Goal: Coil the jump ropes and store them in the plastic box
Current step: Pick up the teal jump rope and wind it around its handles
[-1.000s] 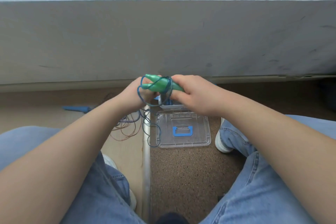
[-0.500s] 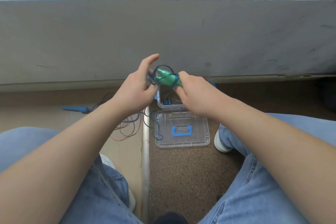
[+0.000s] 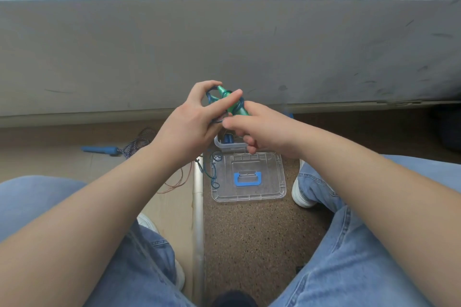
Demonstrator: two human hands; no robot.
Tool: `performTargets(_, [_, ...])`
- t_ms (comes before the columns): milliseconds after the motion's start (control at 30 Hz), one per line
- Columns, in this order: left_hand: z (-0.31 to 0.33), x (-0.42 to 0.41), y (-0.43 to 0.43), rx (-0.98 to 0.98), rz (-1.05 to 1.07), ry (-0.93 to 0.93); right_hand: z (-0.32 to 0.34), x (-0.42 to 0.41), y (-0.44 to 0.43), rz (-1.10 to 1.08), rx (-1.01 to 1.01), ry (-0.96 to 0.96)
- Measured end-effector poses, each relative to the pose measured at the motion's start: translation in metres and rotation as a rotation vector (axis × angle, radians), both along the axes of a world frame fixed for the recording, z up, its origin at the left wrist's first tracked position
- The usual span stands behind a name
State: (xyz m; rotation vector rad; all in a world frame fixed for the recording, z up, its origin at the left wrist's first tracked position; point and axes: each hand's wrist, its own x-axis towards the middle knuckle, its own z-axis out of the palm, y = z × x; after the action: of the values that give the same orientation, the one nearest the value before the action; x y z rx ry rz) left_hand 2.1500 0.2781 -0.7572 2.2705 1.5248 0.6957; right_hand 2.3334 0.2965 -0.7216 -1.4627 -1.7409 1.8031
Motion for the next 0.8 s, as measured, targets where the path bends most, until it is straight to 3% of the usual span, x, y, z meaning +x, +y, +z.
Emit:
performTargets(267, [-0.01,0.005,-0.003,-0.03,-0.049,0.122,-0.001,0.005,-0.001,0.0,0.211,-0.196])
performTargets(367, [-0.007,0.005,-0.005,-0.055,-0.041,0.025,-0.004,0.007,0.004,-0.025,0.199,-0.207])
performTargets(467, [-0.004,0.005,-0.001,-0.192,0.133,-0.086,-0.005,0.006,0.006,-0.057,0.155,-0.133])
performTargets(600, [-0.01,0.003,0.001,-0.315,0.086,0.061,-0.003,0.004,0.005,-0.042,0.111,-0.031])
performTargets(700, [-0.019,0.003,-0.004,-0.406,0.031,0.07,-0.005,0.007,0.006,-0.003,0.102,-0.031])
performTargets(800, [-0.021,0.004,-0.008,-0.298,-0.123,0.235,-0.008,0.013,0.011,-0.006,0.209,-0.203])
